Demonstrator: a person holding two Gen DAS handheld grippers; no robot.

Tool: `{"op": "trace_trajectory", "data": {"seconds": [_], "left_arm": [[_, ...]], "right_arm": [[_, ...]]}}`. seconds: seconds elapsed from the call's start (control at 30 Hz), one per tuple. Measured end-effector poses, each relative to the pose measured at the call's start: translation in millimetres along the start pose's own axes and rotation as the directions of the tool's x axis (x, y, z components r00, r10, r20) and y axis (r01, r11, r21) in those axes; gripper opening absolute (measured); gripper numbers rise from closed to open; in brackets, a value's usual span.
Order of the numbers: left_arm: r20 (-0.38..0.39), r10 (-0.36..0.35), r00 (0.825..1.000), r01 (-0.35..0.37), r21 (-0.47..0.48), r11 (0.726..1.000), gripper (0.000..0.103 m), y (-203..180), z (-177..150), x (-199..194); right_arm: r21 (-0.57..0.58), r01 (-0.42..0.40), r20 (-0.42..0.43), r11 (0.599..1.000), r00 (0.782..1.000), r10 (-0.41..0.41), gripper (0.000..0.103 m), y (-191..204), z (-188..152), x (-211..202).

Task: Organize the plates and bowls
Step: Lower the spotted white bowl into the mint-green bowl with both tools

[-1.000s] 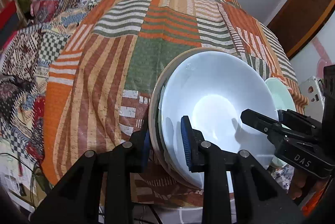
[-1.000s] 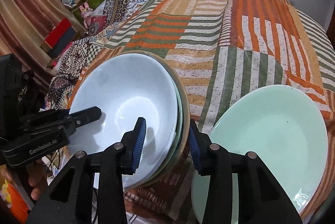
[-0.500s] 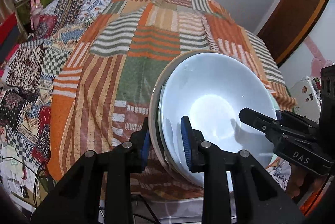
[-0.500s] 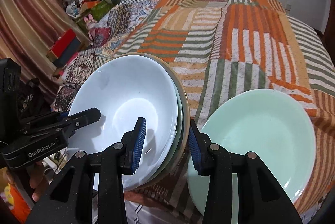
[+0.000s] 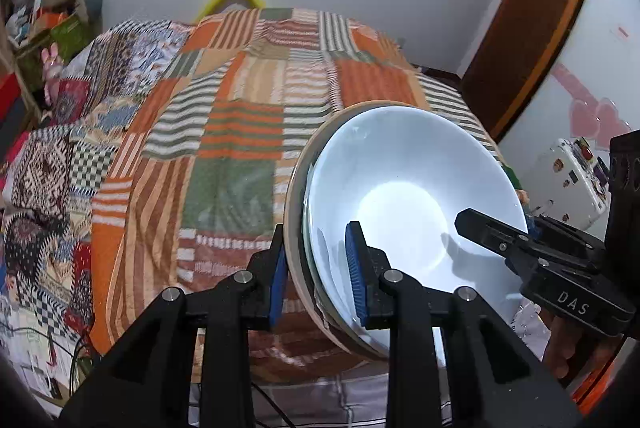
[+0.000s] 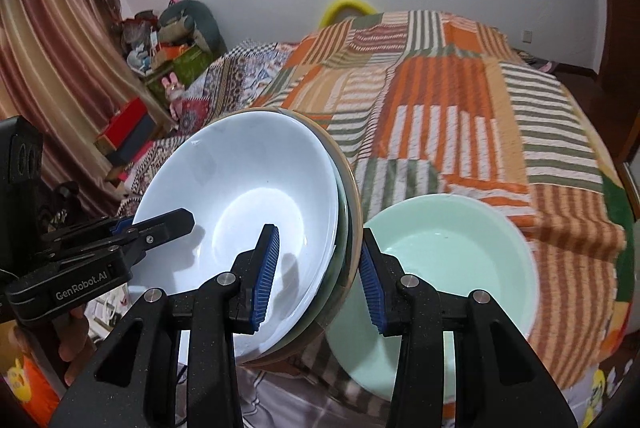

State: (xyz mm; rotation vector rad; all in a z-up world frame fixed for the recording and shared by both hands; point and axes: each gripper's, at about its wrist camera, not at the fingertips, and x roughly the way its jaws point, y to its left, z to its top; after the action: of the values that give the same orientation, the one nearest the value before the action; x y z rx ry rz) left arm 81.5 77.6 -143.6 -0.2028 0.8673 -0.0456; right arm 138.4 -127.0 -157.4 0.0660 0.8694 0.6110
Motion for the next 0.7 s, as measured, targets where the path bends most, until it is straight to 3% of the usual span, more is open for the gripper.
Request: {"op": "trace_trajectory", "data": {"seconds": [0.3,0.7], "left_arm": [[-0.005,-0.045,0.999,0.045,0.069,0.997,0.027,-42,6,3],[-0.081,-0.069,0.994,0.079,0.133,0.988,0.027,-85,3,35]], "right_arm": [[0.043,0.053,0.045,0.998,0.997,-0.055,0.037,-28,-5,-28],[0.124,0.097,0.04,0.988,0.994,-0.102,0.037,-67,-23,-45]]}}
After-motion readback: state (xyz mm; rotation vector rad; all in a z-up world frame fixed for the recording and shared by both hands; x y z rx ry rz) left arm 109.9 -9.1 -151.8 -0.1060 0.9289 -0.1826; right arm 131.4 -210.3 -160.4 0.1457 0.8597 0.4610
